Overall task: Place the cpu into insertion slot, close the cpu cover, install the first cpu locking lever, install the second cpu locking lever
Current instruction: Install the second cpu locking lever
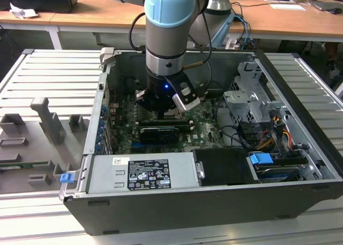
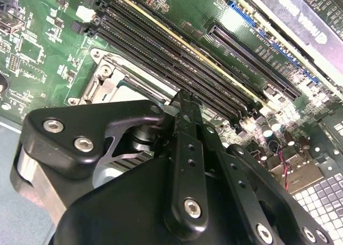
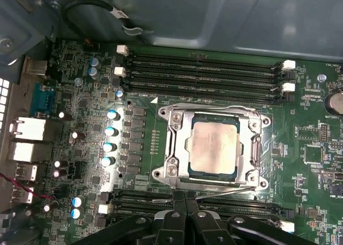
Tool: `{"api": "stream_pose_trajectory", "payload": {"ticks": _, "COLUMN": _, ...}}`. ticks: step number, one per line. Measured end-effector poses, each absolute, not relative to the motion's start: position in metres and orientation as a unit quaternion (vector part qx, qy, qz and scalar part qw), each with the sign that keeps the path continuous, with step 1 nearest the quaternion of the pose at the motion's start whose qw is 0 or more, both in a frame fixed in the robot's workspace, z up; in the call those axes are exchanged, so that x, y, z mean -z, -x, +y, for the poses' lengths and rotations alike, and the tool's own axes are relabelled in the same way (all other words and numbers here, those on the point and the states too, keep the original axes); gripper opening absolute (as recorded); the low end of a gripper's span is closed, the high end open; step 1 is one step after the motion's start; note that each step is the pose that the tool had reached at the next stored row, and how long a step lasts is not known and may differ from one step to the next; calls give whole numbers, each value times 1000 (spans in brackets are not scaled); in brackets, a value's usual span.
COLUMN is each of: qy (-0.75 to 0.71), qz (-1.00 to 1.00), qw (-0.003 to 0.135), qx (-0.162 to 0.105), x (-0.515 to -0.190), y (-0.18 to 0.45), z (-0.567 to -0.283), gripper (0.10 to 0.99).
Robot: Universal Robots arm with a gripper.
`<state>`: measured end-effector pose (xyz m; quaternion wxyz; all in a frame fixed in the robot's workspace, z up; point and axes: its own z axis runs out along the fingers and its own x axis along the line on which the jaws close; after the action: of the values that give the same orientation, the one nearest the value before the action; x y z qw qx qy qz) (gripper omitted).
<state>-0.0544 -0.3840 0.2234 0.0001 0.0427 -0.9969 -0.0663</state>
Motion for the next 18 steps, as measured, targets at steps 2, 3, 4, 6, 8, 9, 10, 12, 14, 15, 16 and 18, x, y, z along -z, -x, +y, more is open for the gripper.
{"api": "stream_pose_trajectory", "payload": {"ticks": 2, "qy": -43, "qz": -997, "qw": 0, "qx": 66, "x": -223, "y": 54, "z": -384, "gripper": 106}}
{"api": "stream_pose_trajectory", "payload": {"ticks": 3, "qy": -43, "qz": -997, "qw": 0, "qx": 66, "x": -223, "y": 54, "z": -384, "gripper": 106}}
{"api": "stream_pose_trajectory", "payload": {"ticks": 4, "qy": -43, "qz": -997, "qw": 0, "qx": 66, "x": -223, "y": 54, "z": -384, "gripper": 106}}
{"api": "stream_pose_trajectory", "payload": {"ticks": 6, "qy": -43, "qz": -997, "qw": 0, "qx": 66, "x": -223, "y": 54, "z": -384, "gripper": 106}}
{"api": "stream_pose_trajectory", "payload": {"ticks": 8, "qy": -43, "qz": -997, "qw": 0, "qx": 66, "x": -223, "y": 55, "z": -384, "gripper": 106}}
{"api": "stream_pose_trajectory", "payload": {"ticks": 9, "qy": -43, "qz": -997, "qw": 0, "qx": 66, "x": -223, "y": 55, "z": -384, "gripper": 106}}
{"api": "stream_pose_trajectory", "payload": {"ticks": 10, "qy": -43, "qz": -997, "qw": 0, "qx": 66, "x": -223, "y": 56, "z": -384, "gripper": 106}}
{"api": "stream_pose_trajectory", "payload": {"ticks": 12, "qy": -43, "qz": -997, "qw": 0, "qx": 67, "x": -223, "y": 59, "z": -384, "gripper": 106}}
{"api": "stream_pose_trajectory", "payload": {"ticks": 14, "qy": -43, "qz": -997, "qw": 0, "qx": 68, "x": -223, "y": 62, "z": -385, "gripper": 106}}
{"api": "stream_pose_trajectory", "payload": {"ticks": 15, "qy": -43, "qz": -997, "qw": 0, "qx": 68, "x": -222, "y": 62, "z": -386, "gripper": 106}}
{"api": "stream_pose_trajectory", "payload": {"ticks": 16, "qy": -43, "qz": -997, "qw": 0, "qx": 68, "x": -222, "y": 63, "z": -386, "gripper": 106}}
{"api": "stream_pose_trajectory", "payload": {"ticks": 18, "qy": -43, "qz": -997, "qw": 0, "qx": 71, "x": -219, "y": 65, "z": -388, "gripper": 106}}
